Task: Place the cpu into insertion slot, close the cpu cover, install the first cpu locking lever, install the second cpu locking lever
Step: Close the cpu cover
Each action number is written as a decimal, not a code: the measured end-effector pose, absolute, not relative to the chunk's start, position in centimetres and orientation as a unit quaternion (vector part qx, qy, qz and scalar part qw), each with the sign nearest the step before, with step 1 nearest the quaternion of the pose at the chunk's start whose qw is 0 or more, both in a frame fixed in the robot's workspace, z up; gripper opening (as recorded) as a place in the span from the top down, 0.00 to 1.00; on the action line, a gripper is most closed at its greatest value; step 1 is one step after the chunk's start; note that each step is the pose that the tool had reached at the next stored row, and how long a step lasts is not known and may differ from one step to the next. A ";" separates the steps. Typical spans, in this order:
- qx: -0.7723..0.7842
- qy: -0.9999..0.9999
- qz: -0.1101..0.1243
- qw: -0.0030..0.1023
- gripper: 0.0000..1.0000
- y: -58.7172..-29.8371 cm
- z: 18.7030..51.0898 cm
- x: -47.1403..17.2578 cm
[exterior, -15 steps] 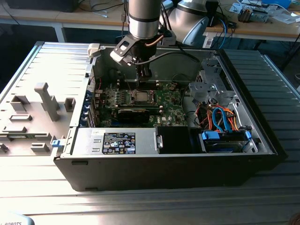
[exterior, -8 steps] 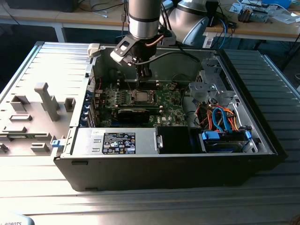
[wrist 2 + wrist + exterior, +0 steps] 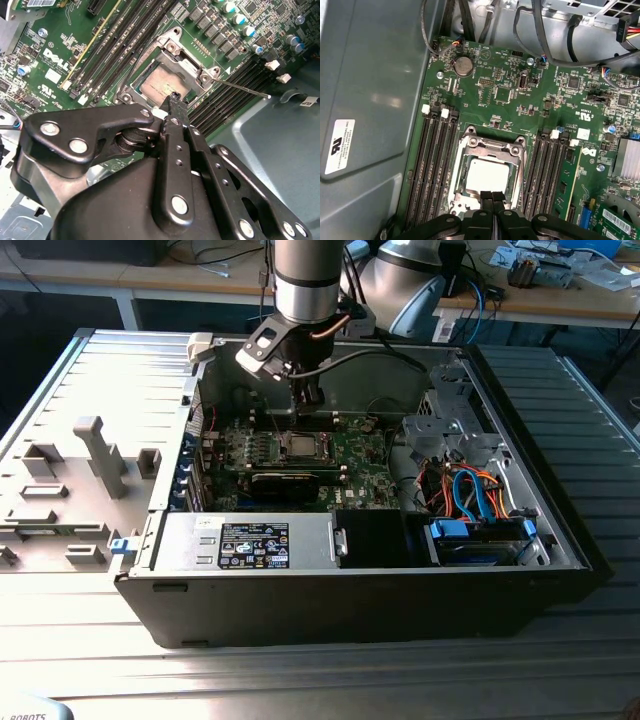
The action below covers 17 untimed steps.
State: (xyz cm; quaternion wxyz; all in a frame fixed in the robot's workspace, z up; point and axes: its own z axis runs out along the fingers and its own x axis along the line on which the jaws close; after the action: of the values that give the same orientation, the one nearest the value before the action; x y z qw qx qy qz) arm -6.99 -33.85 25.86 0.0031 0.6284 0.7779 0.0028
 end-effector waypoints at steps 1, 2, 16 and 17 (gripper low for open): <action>0.628 0.778 0.003 0.003 0.89 -33.9 25.9 -7.0; 0.627 0.779 0.003 0.003 0.89 -33.9 25.9 -7.0; 0.619 0.786 0.003 0.003 0.89 -33.9 25.9 -7.0; 0.618 0.786 0.003 0.003 0.89 -33.9 25.9 -7.0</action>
State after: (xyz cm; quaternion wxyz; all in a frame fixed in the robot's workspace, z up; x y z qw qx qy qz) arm -6.99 -33.85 25.86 0.0030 0.6176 0.7865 0.0028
